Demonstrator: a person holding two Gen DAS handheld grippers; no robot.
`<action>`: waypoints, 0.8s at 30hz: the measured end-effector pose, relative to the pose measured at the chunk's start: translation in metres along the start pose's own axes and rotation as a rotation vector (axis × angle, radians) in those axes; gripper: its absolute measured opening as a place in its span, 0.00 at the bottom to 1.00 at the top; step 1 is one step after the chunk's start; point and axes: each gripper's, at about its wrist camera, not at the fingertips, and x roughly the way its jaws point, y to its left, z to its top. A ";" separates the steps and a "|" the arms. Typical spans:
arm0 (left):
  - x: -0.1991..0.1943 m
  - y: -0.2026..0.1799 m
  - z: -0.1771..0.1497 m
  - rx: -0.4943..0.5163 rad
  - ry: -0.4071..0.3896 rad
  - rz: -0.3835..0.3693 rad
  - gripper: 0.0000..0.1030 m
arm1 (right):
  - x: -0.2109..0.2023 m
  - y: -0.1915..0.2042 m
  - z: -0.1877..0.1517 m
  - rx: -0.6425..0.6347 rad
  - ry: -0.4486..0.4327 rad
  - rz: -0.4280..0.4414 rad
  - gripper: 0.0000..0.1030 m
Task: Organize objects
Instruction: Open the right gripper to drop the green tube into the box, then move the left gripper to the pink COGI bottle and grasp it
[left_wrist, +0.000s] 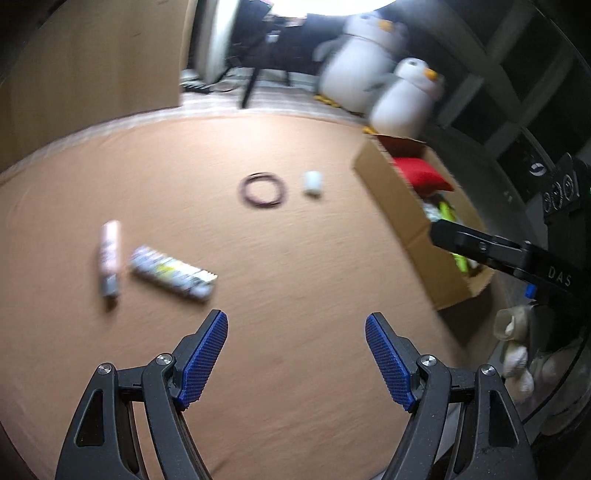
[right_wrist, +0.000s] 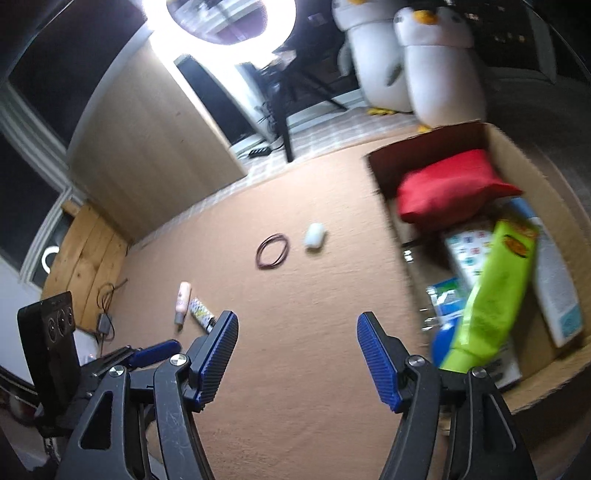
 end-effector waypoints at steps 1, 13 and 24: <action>-0.002 0.008 -0.002 -0.013 0.001 0.007 0.78 | 0.003 0.005 -0.002 -0.012 0.004 -0.002 0.61; -0.016 0.087 -0.024 -0.138 -0.007 0.074 0.78 | 0.038 0.048 -0.015 -0.065 0.067 0.005 0.61; -0.014 0.122 0.006 -0.172 -0.046 0.121 0.64 | 0.066 0.086 -0.019 -0.164 0.095 -0.018 0.61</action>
